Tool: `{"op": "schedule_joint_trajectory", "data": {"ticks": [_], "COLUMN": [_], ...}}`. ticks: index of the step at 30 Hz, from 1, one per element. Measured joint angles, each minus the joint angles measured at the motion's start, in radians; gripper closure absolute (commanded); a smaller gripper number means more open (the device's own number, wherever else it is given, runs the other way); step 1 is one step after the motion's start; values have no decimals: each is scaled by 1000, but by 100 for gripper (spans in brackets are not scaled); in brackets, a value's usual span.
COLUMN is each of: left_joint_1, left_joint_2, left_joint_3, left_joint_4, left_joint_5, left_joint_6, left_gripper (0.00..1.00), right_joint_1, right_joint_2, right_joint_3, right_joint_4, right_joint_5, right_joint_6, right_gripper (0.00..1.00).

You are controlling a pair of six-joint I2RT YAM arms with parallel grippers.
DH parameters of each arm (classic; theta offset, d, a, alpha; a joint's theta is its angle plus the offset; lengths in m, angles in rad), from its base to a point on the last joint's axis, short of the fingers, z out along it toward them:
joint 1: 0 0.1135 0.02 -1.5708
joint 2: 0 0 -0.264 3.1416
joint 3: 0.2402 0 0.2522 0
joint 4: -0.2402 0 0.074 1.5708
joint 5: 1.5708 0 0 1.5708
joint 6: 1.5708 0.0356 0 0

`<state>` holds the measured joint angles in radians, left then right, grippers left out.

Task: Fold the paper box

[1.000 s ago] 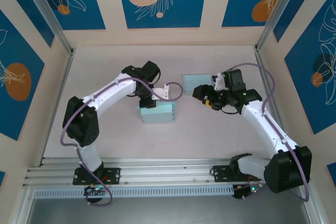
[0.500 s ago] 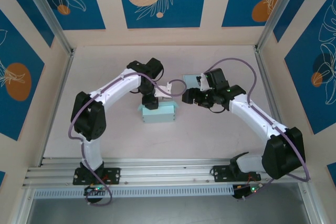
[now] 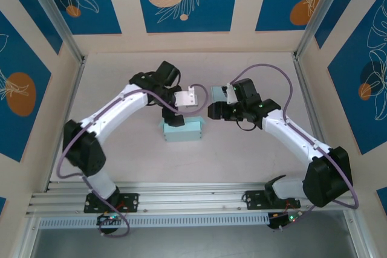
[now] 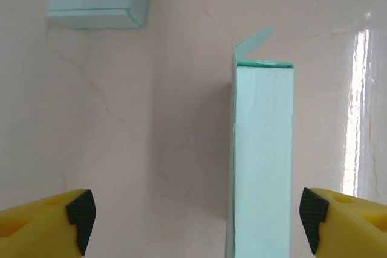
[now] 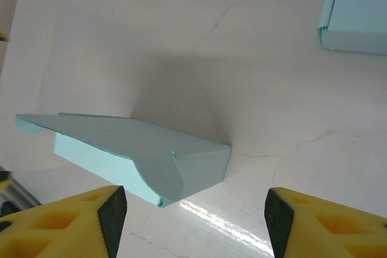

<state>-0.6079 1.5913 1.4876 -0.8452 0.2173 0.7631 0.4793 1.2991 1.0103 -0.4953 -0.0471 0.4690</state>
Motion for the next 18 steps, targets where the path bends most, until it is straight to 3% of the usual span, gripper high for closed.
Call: {"op": "schedule_joint_trajectory", "data": {"ticks": [5,11,15,18], "left_joint_1": [41,55,56,56], "left_joint_2": [-234,-411,-472,-532], "left_joint_3": [-204,-386,-496,-586], "left_joint_4": [183,231,236,266], "left_joint_5": [-128,-324,-338,-323], "left_joint_6": [-327,-782,-949,-1007], "left_gripper": [17,18,21,34], "right_joint_1": [75,160,189,209], "right_joint_2": [-1,8,48,90], "right_joint_3": [81,163,195,213], "right_joint_4": [-92,-201,-239,-262], "right_joint_5": [102,200,235,251], "right_joint_6": [-11,-42,-60,-66], "right_gripper": [36,36,36,39]}}
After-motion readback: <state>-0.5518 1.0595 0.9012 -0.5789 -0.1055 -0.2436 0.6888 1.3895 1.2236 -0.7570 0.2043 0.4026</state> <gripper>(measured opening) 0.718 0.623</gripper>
